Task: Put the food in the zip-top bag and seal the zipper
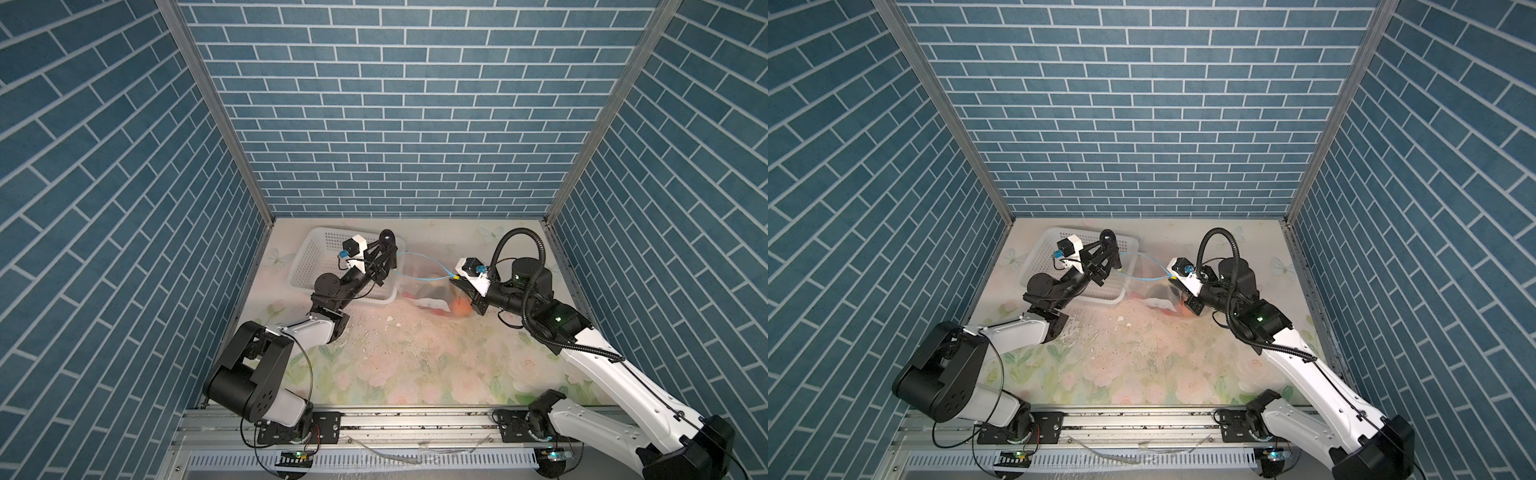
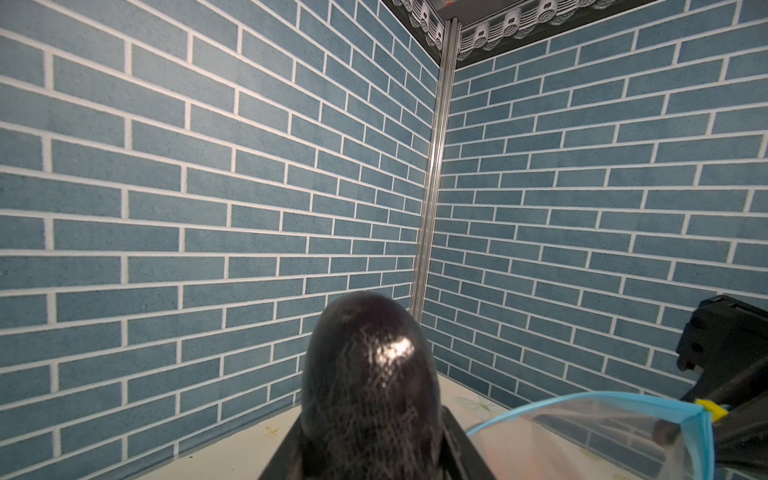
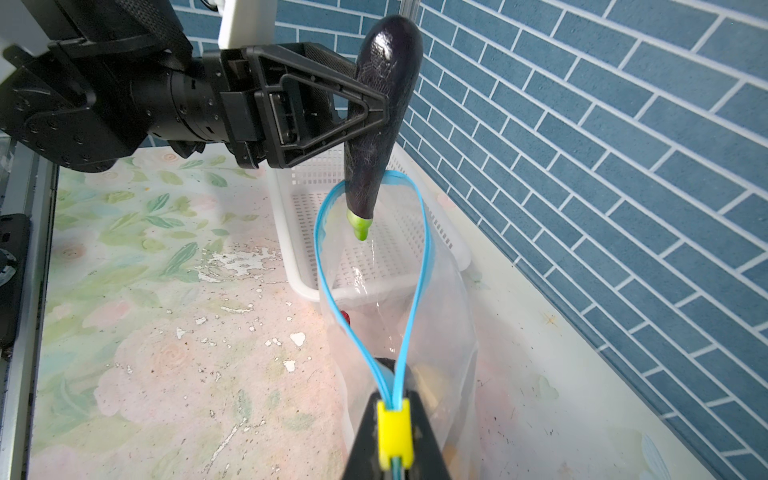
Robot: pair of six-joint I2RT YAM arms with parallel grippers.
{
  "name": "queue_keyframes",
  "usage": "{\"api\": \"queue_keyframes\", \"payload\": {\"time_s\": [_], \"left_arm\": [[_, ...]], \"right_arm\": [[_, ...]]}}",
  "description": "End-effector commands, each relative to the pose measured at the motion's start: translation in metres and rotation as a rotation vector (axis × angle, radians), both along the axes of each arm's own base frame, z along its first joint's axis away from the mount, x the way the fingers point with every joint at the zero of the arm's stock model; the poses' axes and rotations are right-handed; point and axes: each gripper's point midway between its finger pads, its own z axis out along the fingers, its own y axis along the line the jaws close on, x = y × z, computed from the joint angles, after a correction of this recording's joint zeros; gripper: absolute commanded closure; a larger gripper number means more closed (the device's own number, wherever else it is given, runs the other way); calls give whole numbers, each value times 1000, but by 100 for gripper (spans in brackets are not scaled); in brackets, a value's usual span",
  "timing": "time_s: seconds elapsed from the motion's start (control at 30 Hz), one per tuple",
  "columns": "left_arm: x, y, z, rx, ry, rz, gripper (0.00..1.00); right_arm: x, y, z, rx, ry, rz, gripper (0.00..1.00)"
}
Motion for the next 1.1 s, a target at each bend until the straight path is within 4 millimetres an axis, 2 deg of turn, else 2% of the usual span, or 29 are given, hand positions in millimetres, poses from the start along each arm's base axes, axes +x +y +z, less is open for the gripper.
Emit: {"api": "queue_keyframes", "payload": {"time_s": [0.0, 0.63, 1.07], "left_arm": [[-2, 0, 0, 4, -8, 2, 66], [-2, 2, 2, -6, -8, 12, 43], [-1, 3, 2, -7, -3, 18, 38]], "right_arm": [[-1, -1, 38, 54, -86, 5, 100], [0, 0, 38, 56, -83, 6, 100], [0, 0, 36, 55, -79, 5, 100]]}}
